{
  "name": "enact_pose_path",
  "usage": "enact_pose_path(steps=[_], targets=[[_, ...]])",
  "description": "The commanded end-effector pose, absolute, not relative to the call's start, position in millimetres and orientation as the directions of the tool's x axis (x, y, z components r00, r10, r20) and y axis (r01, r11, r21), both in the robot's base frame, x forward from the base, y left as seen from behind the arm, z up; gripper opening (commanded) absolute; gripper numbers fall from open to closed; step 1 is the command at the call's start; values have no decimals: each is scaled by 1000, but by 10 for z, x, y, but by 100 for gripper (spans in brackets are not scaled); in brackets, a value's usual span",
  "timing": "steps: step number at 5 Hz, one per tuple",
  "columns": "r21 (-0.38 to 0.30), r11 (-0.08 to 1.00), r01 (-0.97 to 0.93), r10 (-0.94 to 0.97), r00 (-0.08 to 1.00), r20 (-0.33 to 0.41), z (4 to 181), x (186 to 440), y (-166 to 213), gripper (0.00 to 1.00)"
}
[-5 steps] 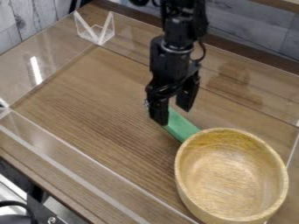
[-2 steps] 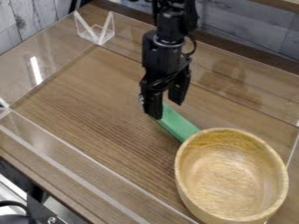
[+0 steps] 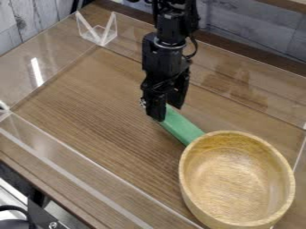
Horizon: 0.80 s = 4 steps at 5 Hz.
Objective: Put green object into wooden bowl
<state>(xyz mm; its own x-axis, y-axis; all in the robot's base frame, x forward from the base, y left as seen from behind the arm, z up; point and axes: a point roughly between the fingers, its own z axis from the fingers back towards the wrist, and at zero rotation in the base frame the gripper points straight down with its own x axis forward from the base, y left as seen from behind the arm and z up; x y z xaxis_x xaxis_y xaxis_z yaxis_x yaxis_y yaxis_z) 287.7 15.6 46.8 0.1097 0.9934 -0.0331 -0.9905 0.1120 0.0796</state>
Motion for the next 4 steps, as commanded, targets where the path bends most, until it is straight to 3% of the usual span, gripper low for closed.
enact_pose_path(steps=[1,3,4], targets=[[37,86,-996,996,85,-19,621,2944,219,0],[41,-12,-999,999,-14,-40,693,3126,213,0],[38,-29,-999,999,-31,-34,599,3087,225,0]])
